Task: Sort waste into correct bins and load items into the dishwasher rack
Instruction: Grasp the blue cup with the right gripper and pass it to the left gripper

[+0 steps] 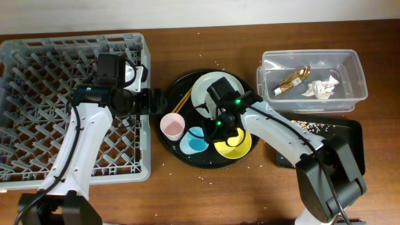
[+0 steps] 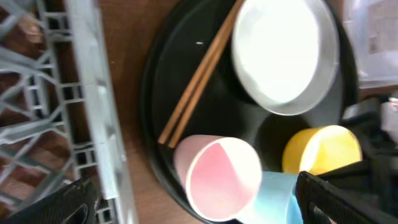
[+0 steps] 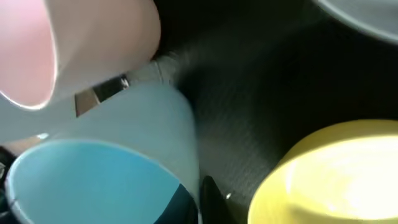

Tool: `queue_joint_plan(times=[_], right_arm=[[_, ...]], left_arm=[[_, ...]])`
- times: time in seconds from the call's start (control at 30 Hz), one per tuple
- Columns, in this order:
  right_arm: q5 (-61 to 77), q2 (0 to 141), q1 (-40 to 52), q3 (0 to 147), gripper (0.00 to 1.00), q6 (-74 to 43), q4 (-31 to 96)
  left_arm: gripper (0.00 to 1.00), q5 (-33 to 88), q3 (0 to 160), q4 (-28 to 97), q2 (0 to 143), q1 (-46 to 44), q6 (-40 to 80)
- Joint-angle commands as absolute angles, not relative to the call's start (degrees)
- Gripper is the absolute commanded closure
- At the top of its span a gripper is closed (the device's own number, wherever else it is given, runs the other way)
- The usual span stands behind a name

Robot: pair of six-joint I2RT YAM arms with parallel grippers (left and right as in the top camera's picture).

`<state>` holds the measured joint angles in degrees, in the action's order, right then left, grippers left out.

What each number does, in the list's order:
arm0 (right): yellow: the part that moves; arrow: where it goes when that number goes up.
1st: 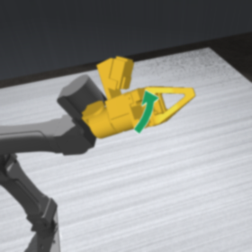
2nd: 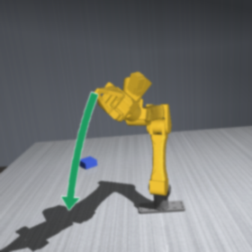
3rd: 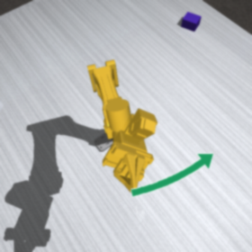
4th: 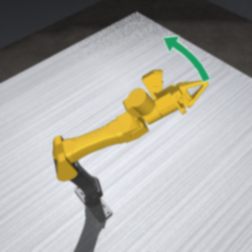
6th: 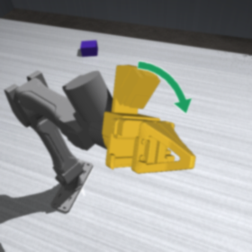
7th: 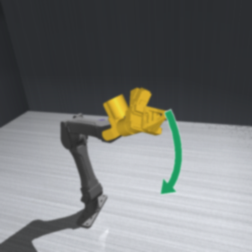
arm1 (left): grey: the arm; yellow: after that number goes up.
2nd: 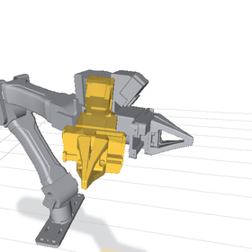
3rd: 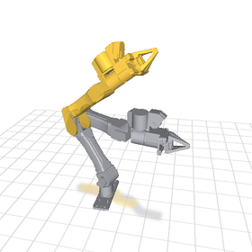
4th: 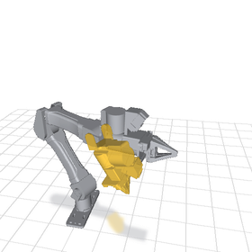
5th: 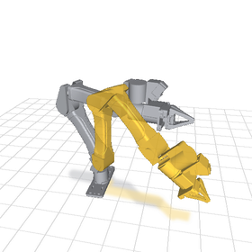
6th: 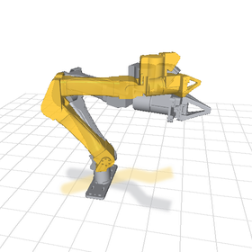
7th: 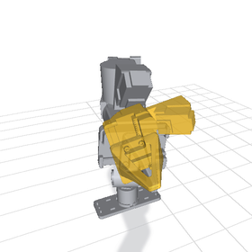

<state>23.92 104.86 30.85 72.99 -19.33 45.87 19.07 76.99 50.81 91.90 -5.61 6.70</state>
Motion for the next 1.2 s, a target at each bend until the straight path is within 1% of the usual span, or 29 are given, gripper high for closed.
queue_joint_plan(times=[0.0, 0.07, 0.1, 0.13, 0.17, 0.2, 0.27, 0.33, 0.4, 0.47, 0.53, 0.57, 0.63, 0.7, 0.73, 0.77, 0.8, 0.87, 0.9, 0.93, 1.0, 1.03, 1.07, 1.1, 1.17], right_arm=[[24.82, 101.54, 31.00, 73.58, 0.96, -18.39, 47.37], [24.82, 97.41, 30.98, 74.89, 0.96, -16.34, 49.67], [24.84, 94.43, 30.35, 75.83, 0.96, -14.94, 51.51], [24.88, 91.90, 29.23, 76.66, 0.96, -14.79, 52.86], [26.33, 87.53, 26.04, 78.04, 0.96, -13.37, 54.15], [30.15, 84.68, 23.57, 78.50, 0.96, -10.44, 53.89], [45.65, 79.68, 18.02, 78.72, 0.96, -1.19, 52.10], [58.41, 79.24, 16.75, 78.72, 0.96, 6.20, 51.66], [66.65, 79.88, 17.02, 78.70, 0.96, 11.66, 50.11], [67.55, 79.99, 17.02, 78.70, 0.96, 12.01, 47.90], [67.59, 80.01, 16.97, 78.70, 0.96, 11.99, 45.34], [67.31, 80.05, 16.78, 78.70, 0.96, 11.99, 44.64], [67.05, 80.14, 16.69, 78.70, 0.96, 11.75, 43.83], [67.40, 80.14, 16.97, 78.70, 0.96, 11.77, 45.25], [67.85, 80.14, 16.97, 78.70, 0.96, 11.77, 45.43], [69.32, 80.14, 16.97, 78.70, 0.96, 11.79, 45.39], [72.07, 80.14, 16.97, 78.70, 0.96, 12.10, 45.39], [72.90, 80.14, 16.95, 78.70, 0.96, 12.21, 45.04], [72.84, 80.14, 16.73, 78.70, 0.96, 10.81, 42.28], [72.38, 80.14, 16.73, 78.70, 0.96, 6.22, 36.95], [71.75, 80.14, 16.75, 78.70, 0.96, -0.71, 29.30], [70.57, 80.14, 16.75, 78.70, 0.96, -3.57, 25.85], [68.55, 80.14, 16.75, 78.70, 0.96, -5.15, 24.32], [66.50, 80.14, 16.73, 78.70, 0.96, -6.83, 22.57], [61.25, 80.14, 16.73, 78.70, 0.96, -9.13, 21.58]], left_arm=[[0.01, 29.69, 78.17, 50.59, 92.14, -4.99, 6.76], [0.01, 40.71, 78.17, 49.23, 92.14, -3.27, 6.85], [0.01, 50.63, 78.17, 47.97, 92.14, -1.65, 6.85], [0.02, 56.34, 78.17, 47.24, 92.14, -0.82, 6.85], [0.05, 67.22, 78.17, 46.11, 92.14, 0.71, 6.83], [0.05, 71.70, 78.17, 45.80, 92.14, 0.99, 6.83], [0.05, 79.77, 78.17, 45.80, 92.14, 0.12, 6.83], [0.05, 89.60, 78.17, 44.31, 92.14, -1.45, 6.83], [0.06, 90.19, 78.17, 44.34, 92.14, -4.27, 7.73], [0.07, 90.19, 78.17, 44.40, 92.12, -7.46, 8.38], [0.11, 90.19, 78.17, 44.38, 92.01, -10.22, 11.40], [0.17, 90.19, 78.17, 44.38, 91.72, -10.39, 12.25], [0.17, 90.19, 78.22, 44.25, 90.17, -10.20, 12.67], [0.16, 90.19, 79.40, 43.29, 87.05, -9.74, 12.67], [0.13, 90.19, 80.23, 42.13, 85.71, -9.34, 13.06], [0.08, 90.19, 80.86, 40.23, 84.44, -8.99, 14.37], [0.05, 90.17, 81.12, 37.87, 83.31, -8.64, 16.03], [0.02, 90.17, 81.12, 33.80, 81.54, -8.34, 19.94], [0.02, 90.17, 81.12, 33.87, 81.10, -8.34, 20.14], [0.02, 90.17, 81.12, 33.89, 81.10, -8.34, 20.16], [0.11, 90.17, 81.10, 33.98, 81.10, -8.36, 20.16], [0.11, 90.17, 81.10, 34.35, 81.10, -8.47, 20.16], [0.17, 90.19, 81.10, 34.83, 81.10, -8.47, 20.16], [0.20, 90.17, 81.10, 35.20, 81.08, -8.45, 20.16], [0.21, 90.19, 81.10, 35.20, 81.08, -8.45, 20.16]])
